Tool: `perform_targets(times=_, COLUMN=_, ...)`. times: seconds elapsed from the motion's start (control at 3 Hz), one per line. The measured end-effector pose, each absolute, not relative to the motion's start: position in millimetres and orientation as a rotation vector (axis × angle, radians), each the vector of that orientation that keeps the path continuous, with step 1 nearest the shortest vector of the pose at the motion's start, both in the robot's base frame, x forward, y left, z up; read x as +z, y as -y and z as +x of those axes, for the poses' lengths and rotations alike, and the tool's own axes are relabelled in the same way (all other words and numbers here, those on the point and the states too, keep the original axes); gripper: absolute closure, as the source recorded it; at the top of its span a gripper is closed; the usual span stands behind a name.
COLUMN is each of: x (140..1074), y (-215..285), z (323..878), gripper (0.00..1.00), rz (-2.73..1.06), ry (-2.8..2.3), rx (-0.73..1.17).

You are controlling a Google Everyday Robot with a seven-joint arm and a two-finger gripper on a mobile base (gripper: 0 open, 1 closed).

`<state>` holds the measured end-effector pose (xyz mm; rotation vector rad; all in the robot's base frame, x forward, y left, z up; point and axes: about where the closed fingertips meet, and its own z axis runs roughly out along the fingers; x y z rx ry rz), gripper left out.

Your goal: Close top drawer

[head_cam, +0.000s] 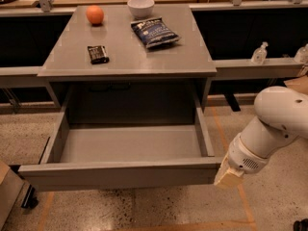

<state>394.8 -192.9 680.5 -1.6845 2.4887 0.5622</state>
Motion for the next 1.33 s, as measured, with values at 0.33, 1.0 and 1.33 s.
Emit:
perform_targets(times=0.33, x=682.5, y=189.0, z=419.7, gripper=1.0, rz=-1.67, ry=-2.438, rx=0.5)
perform_targets(times=1.0, x=703.2, y=176.1, z=485.9, gripper=1.0, rz=-1.693, ry=-2.307, rx=0.415)
perform_targets(times=1.33, x=733.6, y=174.3, z=518.2, gripper=1.0, rz=-1.658, ry=-2.244, rx=0.361)
